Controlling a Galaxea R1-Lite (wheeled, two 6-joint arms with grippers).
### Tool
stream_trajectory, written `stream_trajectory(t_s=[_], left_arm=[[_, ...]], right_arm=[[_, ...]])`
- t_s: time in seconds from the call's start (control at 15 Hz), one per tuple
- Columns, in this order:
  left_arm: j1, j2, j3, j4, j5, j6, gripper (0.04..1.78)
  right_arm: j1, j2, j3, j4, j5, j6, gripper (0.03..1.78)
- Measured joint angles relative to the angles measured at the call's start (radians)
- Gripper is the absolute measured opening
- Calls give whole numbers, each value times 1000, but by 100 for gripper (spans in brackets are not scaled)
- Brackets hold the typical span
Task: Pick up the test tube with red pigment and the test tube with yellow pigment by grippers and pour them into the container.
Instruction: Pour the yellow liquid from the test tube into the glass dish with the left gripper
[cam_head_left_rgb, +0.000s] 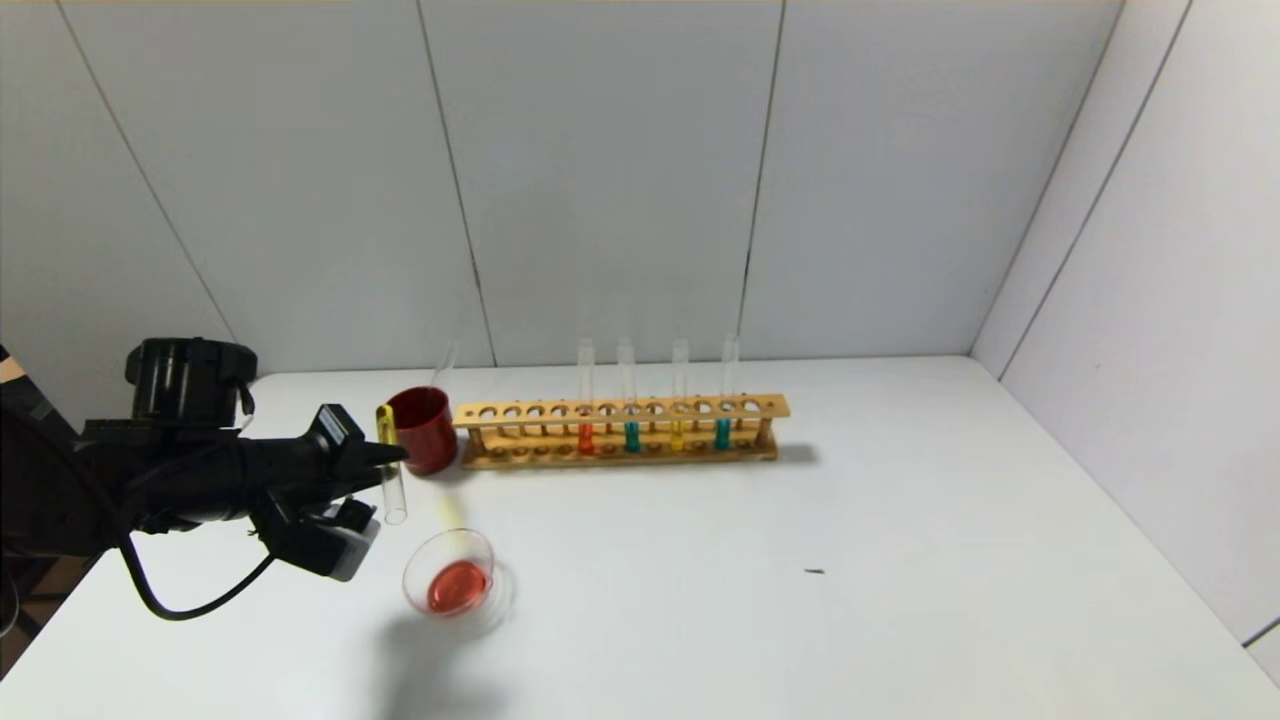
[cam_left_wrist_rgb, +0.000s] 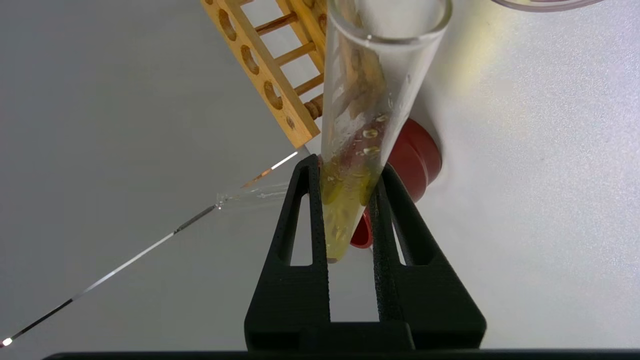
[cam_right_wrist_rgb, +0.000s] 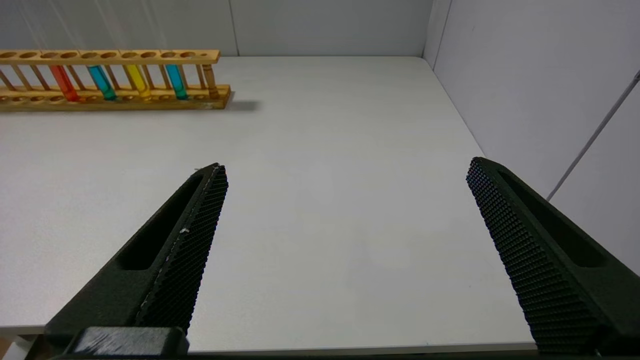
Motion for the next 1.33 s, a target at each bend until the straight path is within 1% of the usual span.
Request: stream_trajectory(t_s=[0.27, 0.53, 0.87, 1.2, 1.33], left_arm=[[-4, 0, -1, 0, 2, 14, 30], [-15, 1, 1, 0, 22, 26, 30], [-19, 4, -1, 4, 23, 110, 30], [-36, 14, -8, 8, 44, 170, 30], [-49, 19, -13, 7, 73, 176, 30]], right_arm=[[0, 0, 0, 0, 0, 0, 175], [0, 0, 0, 0, 0, 0, 175], [0, 0, 0, 0, 0, 0, 175], [0, 0, 0, 0, 0, 0, 175], [0, 0, 0, 0, 0, 0, 175]])
